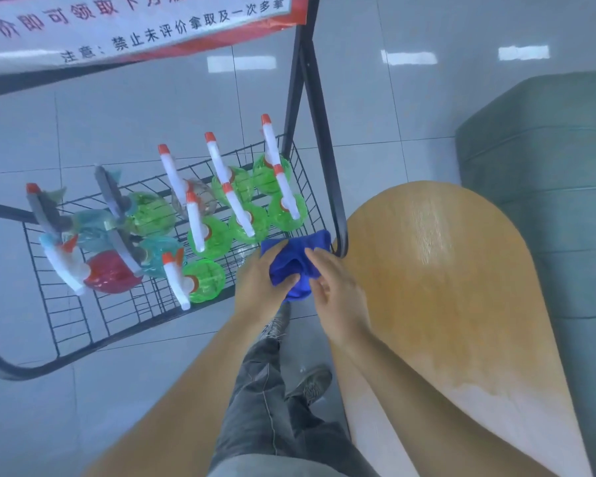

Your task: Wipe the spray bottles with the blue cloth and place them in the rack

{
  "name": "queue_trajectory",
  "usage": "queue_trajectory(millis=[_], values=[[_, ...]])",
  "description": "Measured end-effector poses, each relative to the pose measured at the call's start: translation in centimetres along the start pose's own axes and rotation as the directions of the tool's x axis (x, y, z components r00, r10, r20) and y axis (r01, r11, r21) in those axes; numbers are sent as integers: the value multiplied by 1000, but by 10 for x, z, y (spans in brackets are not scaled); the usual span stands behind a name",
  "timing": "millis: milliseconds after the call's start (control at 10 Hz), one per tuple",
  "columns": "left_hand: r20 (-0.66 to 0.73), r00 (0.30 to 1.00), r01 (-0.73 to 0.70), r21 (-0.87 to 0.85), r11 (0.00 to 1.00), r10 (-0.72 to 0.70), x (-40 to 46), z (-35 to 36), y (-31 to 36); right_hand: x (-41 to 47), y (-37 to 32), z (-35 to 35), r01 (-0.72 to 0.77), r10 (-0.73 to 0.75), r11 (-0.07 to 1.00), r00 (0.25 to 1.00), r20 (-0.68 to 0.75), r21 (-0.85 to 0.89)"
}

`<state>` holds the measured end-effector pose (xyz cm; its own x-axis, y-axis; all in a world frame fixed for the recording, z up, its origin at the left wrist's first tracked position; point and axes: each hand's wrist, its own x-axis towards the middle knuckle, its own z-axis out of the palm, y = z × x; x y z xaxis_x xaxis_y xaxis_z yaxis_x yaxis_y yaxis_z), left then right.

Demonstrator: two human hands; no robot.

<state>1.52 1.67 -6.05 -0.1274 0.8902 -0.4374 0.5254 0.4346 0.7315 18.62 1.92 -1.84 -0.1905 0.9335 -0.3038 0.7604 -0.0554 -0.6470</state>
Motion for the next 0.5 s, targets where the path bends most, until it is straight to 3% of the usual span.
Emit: queue_trajectory(millis=[200,400,500], values=[[-49,998,36,58,998,-33,-8,-2,-29,17,10,15,-61,69,996,990,125,-68],[-31,976,-204,197,959,214,-6,-5,-21,15,11,15,-23,25,999,997,73,-35],[-2,979,-200,162,966,203,-3,-2,-20,16,14,13,7,-3,999,996,89,-40]])
